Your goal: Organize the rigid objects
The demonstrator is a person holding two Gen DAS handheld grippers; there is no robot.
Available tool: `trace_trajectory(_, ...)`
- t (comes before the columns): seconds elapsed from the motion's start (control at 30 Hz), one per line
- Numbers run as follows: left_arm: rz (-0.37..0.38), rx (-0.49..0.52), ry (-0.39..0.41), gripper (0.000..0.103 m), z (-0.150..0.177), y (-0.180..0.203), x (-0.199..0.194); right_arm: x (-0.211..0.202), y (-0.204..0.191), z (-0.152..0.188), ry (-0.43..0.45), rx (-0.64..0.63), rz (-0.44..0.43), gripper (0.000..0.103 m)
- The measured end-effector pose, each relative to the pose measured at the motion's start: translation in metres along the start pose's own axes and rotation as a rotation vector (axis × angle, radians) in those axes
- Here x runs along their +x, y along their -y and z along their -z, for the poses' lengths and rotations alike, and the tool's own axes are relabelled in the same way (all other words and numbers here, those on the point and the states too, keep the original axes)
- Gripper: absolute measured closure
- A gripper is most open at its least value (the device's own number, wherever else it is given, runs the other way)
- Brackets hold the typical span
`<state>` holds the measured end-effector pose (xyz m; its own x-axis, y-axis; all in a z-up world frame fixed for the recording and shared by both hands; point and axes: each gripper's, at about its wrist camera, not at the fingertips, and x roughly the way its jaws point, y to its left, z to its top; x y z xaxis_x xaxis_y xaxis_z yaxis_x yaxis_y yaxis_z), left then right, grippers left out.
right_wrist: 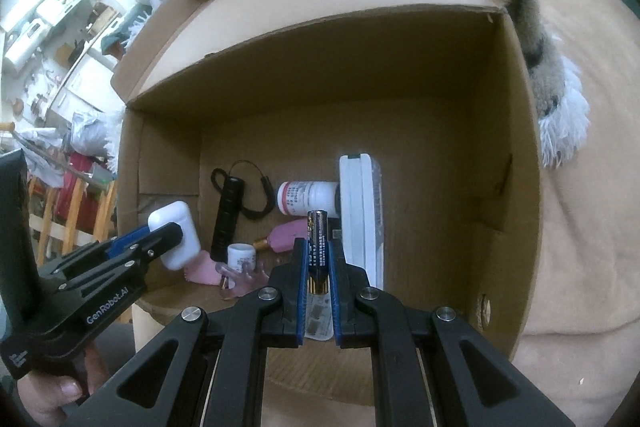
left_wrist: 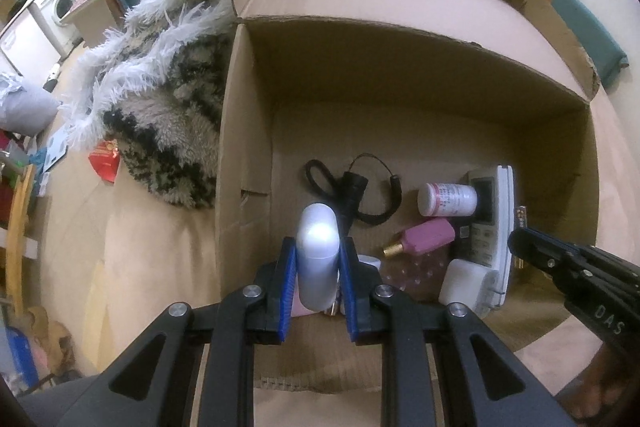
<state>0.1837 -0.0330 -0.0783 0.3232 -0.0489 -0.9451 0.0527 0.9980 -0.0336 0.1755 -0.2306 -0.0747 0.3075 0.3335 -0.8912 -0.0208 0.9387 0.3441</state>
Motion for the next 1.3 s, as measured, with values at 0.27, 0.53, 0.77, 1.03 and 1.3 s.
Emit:
trace_trajectory(0.27, -0.015, 0.013, -0.006, 0.084, 0.002, 0.006, 0.0, -0.002, 0.0, 0.0, 0.017, 0.003, -0.01, 0.092)
trace_trajectory(0.53, -0.024, 0.024, 0.048, 0.043, 0.002, 0.013, -0.018, -0.015, 0.005, -0.005, 0.072, 0.058, -0.042, 0.029)
trace_trajectory(0.77, -0.084, 0.062, 0.105, 0.038, 0.002, 0.02, -0.033, -0.017, 0.002, -0.007, 0.093, 0.033, -0.003, 0.029)
trace_trajectory(1.03, -0.02, 0.066, 0.126, 0.038, 0.008, 0.022, -0.055, -0.022, 0.001, -0.005, 0.111, 0.03, 0.012, 0.026)
trace_trajectory(1.3, -0.072, 0.028, 0.088, 0.038, 0.014, 0.003, -0.073, -0.039, 0.007, 0.009, 0.103, 0.059, -0.013, 0.026)
